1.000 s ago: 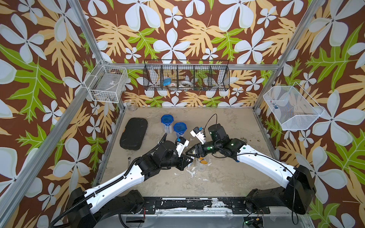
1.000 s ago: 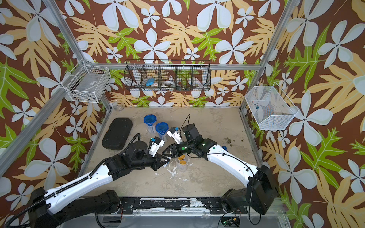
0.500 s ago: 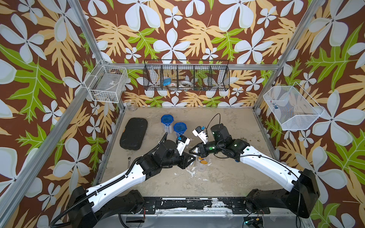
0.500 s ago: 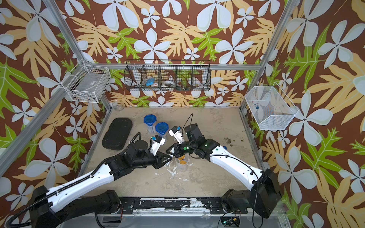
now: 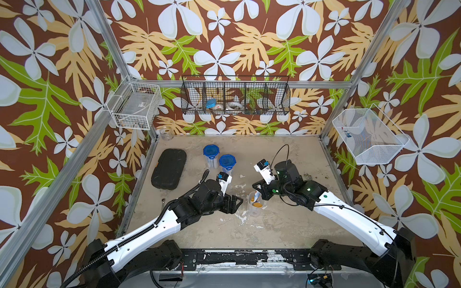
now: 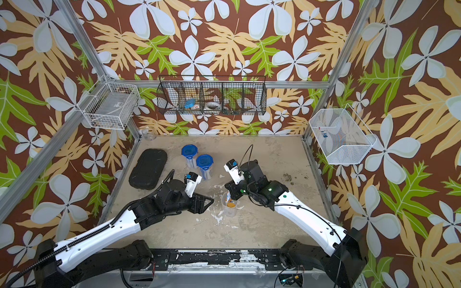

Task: Pack away toiletry kits
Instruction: Place the toiletry item into the container.

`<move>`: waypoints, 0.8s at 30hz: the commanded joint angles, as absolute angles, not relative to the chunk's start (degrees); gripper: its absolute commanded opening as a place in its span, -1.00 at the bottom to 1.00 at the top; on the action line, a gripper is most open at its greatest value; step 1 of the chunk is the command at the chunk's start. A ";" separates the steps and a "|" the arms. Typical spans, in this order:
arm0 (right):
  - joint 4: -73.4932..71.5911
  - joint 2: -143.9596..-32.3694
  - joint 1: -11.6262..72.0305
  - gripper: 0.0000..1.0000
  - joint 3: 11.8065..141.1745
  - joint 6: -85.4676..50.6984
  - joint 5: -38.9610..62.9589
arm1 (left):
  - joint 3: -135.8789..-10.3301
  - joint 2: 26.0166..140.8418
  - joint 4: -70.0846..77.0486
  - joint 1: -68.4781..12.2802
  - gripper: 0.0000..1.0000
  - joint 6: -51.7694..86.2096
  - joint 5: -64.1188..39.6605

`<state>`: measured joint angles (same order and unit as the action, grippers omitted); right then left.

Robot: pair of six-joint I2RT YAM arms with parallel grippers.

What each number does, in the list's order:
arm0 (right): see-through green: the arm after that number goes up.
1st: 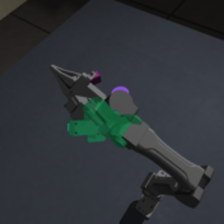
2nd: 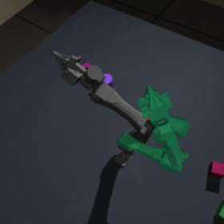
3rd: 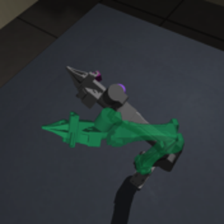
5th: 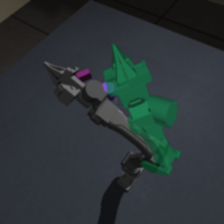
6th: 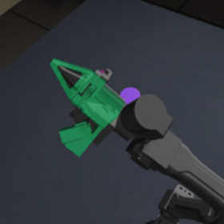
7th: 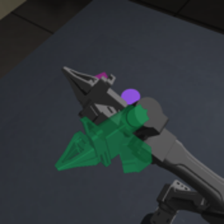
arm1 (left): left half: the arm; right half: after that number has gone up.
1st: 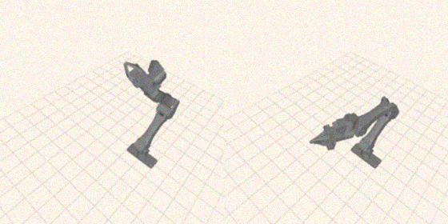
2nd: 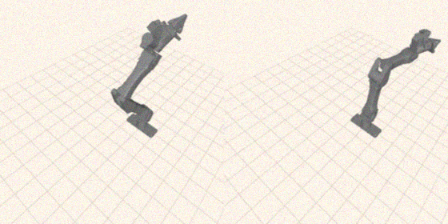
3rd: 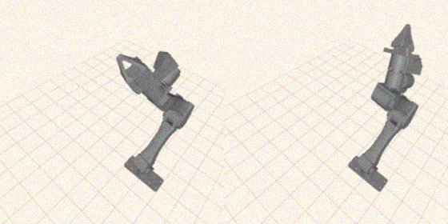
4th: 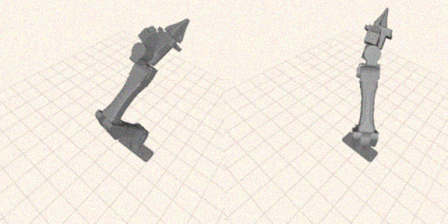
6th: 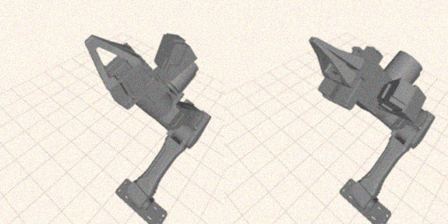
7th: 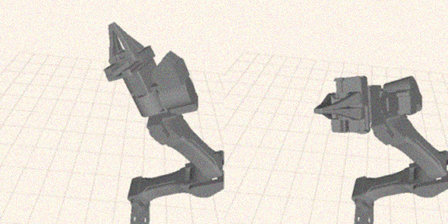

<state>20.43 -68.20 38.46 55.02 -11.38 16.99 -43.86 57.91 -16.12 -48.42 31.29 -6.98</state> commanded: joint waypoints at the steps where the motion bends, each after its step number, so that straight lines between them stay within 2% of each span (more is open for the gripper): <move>1: 14.29 -67.49 38.54 -1.00 53.28 -8.48 13.76 | -44.55 58.01 -16.61 -48.34 0.51 32.48 -4.92; 11: 9.24 -69.00 41.07 -1.00 50.25 -10.90 14.75 | -44.39 57.06 -18.11 -48.25 0.51 32.48 -2.77; 24: 10.59 -66.70 44.02 -0.94 48.54 -10.42 8.93 | -43.77 56.43 -17.96 -47.83 0.50 32.98 -2.55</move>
<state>9.96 -67.53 43.90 48.16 -10.48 11.33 -43.75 56.55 -18.22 -48.14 32.88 -3.25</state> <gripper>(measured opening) 0.057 0.751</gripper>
